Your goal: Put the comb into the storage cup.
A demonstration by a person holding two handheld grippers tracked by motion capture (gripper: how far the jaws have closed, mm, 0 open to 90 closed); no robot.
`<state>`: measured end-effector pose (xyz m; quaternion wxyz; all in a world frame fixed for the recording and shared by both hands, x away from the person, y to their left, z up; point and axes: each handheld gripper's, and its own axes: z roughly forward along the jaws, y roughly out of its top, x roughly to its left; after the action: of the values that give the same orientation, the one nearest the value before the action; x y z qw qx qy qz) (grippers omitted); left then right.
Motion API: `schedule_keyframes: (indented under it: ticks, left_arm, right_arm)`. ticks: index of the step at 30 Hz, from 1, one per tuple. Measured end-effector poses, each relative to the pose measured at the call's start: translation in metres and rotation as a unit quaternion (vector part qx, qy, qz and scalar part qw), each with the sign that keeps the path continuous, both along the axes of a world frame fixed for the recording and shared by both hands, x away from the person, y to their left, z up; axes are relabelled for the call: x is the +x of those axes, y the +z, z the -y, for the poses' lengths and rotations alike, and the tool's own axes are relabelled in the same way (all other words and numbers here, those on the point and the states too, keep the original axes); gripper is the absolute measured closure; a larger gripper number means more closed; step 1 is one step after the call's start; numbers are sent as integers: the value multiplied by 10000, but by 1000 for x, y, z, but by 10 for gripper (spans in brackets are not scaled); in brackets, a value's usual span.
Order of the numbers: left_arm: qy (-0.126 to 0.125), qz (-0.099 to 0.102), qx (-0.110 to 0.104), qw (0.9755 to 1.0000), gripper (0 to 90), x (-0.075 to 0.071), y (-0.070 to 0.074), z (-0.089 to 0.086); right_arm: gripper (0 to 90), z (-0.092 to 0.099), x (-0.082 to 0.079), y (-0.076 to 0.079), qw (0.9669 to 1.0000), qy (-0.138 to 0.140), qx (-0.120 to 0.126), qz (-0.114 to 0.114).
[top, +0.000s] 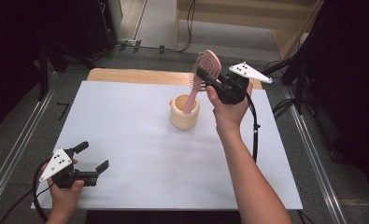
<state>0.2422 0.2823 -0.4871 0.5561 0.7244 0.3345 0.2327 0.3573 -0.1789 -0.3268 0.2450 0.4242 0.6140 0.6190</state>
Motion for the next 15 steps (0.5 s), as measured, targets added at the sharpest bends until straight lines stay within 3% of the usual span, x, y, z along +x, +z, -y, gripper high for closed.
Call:
schedule_keyframes:
  ticks: [15]
  left_arm:
    - [-32,6,-30,10000,0,0,0,0]
  right_arm:
    - [619,-2,19,1,9999,-124,-6,-37]
